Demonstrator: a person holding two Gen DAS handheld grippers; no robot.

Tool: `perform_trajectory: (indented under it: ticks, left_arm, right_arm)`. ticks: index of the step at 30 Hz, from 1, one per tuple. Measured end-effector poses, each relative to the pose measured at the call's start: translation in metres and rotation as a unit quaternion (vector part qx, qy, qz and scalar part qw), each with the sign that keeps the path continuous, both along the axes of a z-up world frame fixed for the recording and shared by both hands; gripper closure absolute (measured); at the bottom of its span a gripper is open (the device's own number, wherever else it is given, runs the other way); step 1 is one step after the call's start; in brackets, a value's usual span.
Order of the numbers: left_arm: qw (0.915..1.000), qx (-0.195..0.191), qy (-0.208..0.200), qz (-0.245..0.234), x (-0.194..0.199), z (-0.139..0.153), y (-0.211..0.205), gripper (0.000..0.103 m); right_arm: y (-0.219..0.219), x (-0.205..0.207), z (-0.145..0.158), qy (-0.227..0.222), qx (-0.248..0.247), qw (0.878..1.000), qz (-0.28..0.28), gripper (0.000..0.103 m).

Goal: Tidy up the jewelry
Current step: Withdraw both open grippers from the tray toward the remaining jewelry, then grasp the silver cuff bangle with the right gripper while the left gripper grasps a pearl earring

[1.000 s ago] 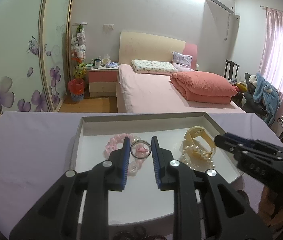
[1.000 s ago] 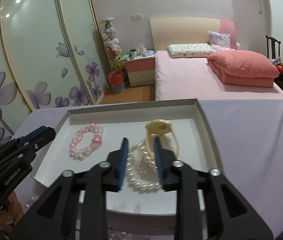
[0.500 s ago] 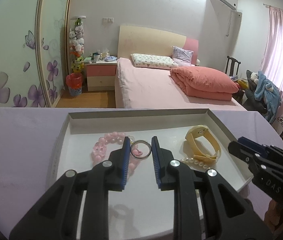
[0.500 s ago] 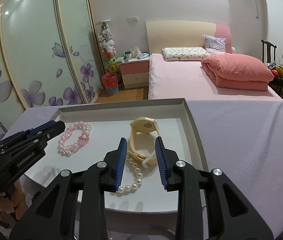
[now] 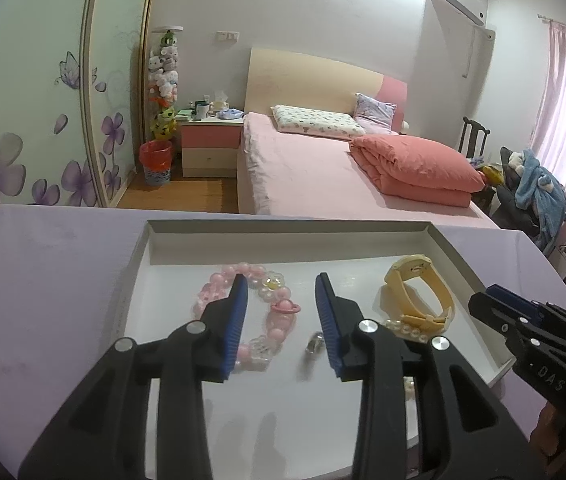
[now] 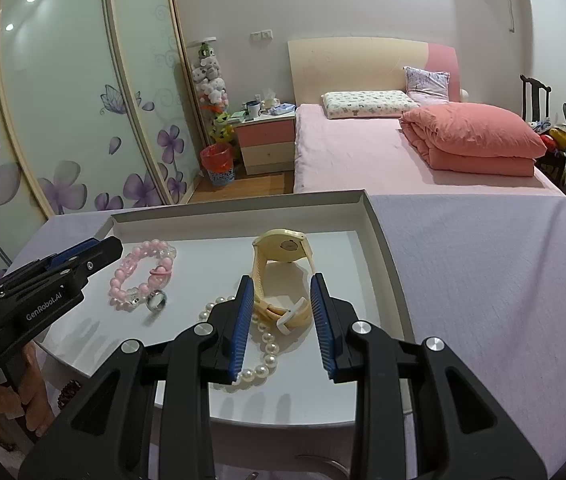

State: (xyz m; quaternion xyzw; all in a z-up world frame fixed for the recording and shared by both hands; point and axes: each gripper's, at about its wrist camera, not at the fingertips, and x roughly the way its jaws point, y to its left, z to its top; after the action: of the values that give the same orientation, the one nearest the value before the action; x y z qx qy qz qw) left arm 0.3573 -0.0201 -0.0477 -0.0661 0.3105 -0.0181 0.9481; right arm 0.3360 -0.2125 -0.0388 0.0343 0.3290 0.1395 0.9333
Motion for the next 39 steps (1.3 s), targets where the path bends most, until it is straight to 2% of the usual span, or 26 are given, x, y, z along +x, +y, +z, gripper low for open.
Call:
perform_trajectory:
  ticks: [6,9,12,15,17,22,31,33,37,39]
  left_arm:
    - [1.0000,0.001,-0.004,0.004,-0.016,0.005,0.010,0.066]
    - [0.9999,-0.003,-0.009,0.007,-0.038,0.012,0.021,0.058]
    - [0.9999,-0.004,-0.012,0.009,-0.069,0.018,0.034,0.053]
    - [0.9999,-0.002,-0.015,0.009,-0.113,0.018,0.046,0.047]
    - [0.9999,0.004,-0.013,0.010,-0.137,0.015,0.049,0.042]
    - [0.9997,0.012,0.012,0.016,-0.193,-0.003,0.060,0.038]
    - [0.9991,0.015,0.019,0.034,-0.236,-0.009,0.068,0.032]
    - [0.9991,0.015,0.019,0.035,-0.239,-0.009,0.069,0.031]
    - [0.9991,0.013,0.024,0.034,-0.239,-0.008,0.066,0.030]
    - [0.9991,0.013,0.023,0.033,-0.240,-0.008,0.067,0.030]
  right_arm:
    - [0.000,-0.005,0.002,0.000,-0.007,1.000,0.004,0.072]
    - [-0.006,-0.019,0.004,-0.001,-0.014,1.000,0.009,0.072]
    - [-0.014,-0.042,0.003,0.005,-0.017,1.000,0.009,0.066]
    - [-0.023,-0.069,-0.003,0.018,-0.024,0.999,0.011,0.065]
    - [-0.028,-0.082,-0.008,0.029,-0.032,0.999,0.011,0.065]
    - [-0.036,-0.113,-0.023,0.064,-0.049,0.997,0.013,0.058]
    - [-0.041,-0.141,-0.043,0.096,-0.047,0.994,0.007,0.052]
    - [-0.039,-0.140,-0.045,0.102,-0.052,0.993,0.007,0.046]
    - [-0.035,-0.133,-0.047,0.111,-0.063,0.992,0.007,0.022]
    - [-0.029,-0.124,-0.049,0.118,-0.076,0.990,0.005,0.017]
